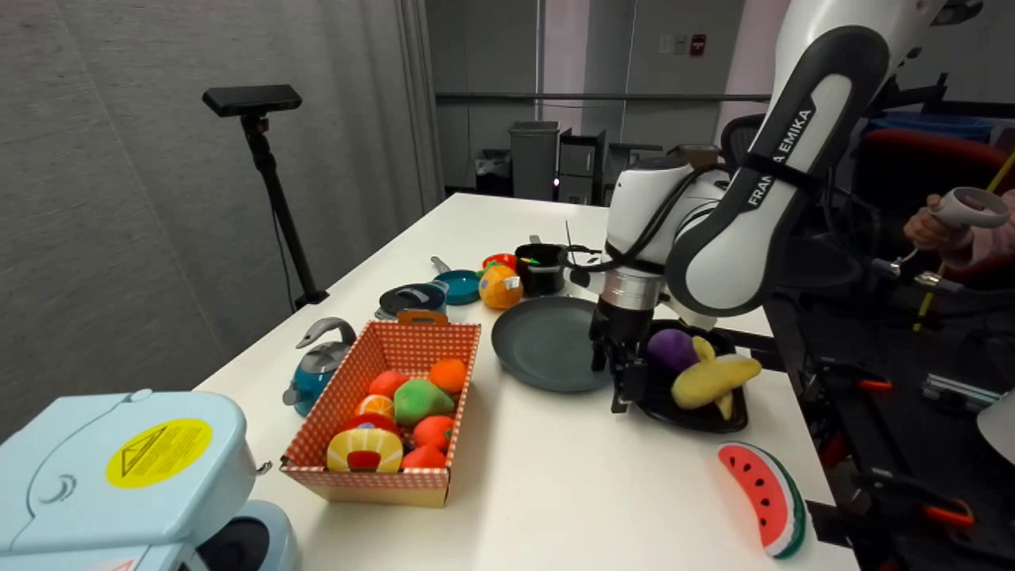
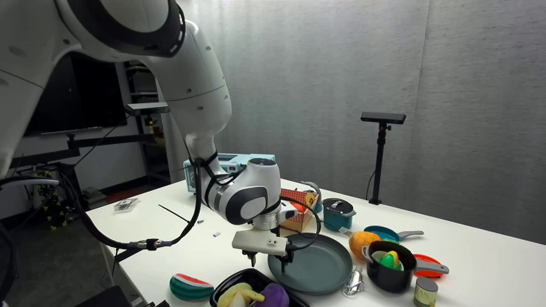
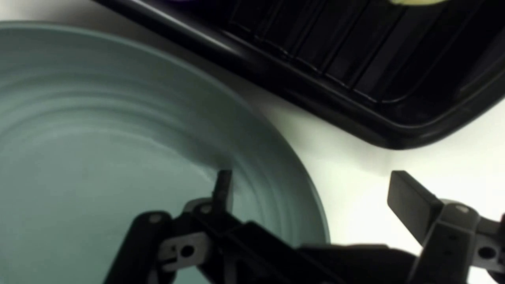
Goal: Move the grey plate to the edge of the table
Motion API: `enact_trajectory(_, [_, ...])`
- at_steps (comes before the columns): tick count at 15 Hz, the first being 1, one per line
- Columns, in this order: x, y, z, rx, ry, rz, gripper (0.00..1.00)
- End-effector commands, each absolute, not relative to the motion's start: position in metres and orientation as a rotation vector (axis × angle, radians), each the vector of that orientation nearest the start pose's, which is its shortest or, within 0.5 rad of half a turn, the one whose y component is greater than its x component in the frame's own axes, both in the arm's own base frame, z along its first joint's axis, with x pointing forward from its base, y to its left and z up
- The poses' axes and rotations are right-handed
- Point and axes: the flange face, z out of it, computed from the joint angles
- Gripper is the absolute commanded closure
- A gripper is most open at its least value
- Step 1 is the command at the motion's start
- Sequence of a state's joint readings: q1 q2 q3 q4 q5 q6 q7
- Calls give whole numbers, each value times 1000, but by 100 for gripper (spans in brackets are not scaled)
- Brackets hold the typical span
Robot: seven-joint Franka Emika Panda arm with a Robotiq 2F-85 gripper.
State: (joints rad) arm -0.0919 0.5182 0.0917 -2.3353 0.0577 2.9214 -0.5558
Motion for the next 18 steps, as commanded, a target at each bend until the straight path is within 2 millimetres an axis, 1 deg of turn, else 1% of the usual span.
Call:
enact_trajectory(1, [516, 4, 117, -3015, -726, -156, 0])
enact_trajectory(7, [521, 21, 127, -2995, -715, -166, 0])
enact_trajectory(18, [491, 61, 129, -2914, -800, -121, 0])
